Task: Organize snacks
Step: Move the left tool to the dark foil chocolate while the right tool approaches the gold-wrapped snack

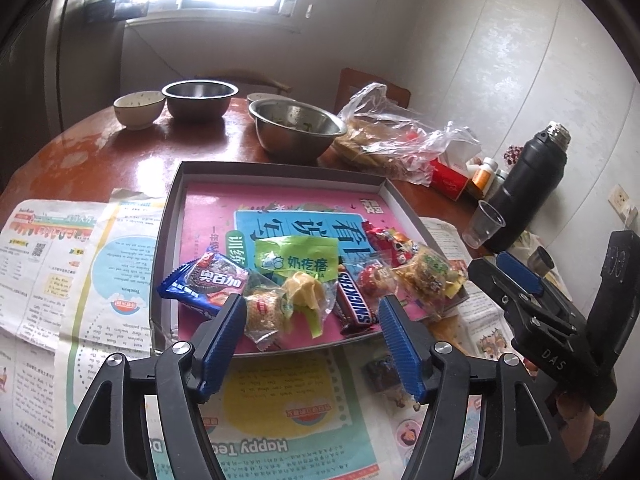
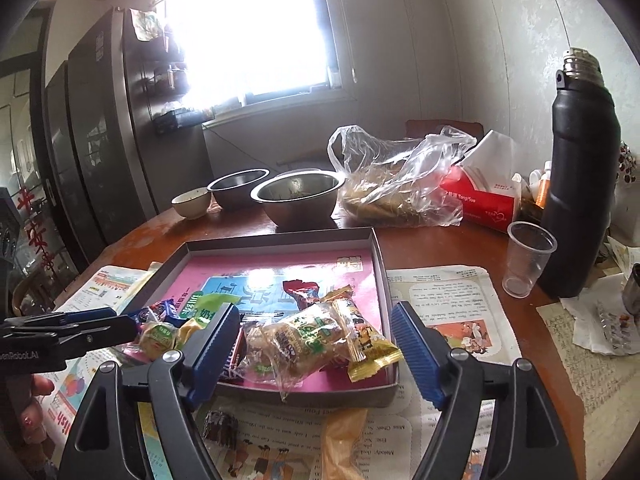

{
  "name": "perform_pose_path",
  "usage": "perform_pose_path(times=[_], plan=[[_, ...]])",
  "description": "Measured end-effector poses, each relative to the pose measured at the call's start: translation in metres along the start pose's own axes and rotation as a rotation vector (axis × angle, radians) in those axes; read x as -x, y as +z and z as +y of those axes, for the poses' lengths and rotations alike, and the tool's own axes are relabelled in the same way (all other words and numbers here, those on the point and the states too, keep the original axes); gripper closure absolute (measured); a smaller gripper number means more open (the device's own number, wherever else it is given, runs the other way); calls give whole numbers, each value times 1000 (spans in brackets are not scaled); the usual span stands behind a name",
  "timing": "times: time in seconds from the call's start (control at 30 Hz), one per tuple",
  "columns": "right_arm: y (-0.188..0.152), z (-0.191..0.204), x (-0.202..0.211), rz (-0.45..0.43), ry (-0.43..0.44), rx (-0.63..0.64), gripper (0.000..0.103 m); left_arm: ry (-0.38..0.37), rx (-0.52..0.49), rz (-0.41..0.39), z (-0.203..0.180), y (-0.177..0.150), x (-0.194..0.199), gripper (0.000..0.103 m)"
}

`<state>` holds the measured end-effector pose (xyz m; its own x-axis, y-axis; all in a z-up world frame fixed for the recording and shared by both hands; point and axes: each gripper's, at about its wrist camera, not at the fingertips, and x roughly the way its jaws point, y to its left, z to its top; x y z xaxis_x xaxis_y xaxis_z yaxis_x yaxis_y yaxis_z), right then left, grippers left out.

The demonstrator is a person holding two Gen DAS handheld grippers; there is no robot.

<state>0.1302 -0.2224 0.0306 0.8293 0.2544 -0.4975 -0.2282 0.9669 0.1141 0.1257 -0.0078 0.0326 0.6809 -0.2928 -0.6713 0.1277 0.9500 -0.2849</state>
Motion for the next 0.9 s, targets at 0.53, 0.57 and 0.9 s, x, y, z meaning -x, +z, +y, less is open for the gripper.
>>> perform_pose_path(times=[0.53,0.57,0.9], plan=[[-9,-9,38,-13,13,-18,24,-13,-47,17,-26,-10,14,32],[-10,-10,40,-12,12,-18,24,-14,-51,22,-28,-11,14,32],[-31,-16,54,27,-1,13,24,-17,-77,69,-44,-25,5,32]])
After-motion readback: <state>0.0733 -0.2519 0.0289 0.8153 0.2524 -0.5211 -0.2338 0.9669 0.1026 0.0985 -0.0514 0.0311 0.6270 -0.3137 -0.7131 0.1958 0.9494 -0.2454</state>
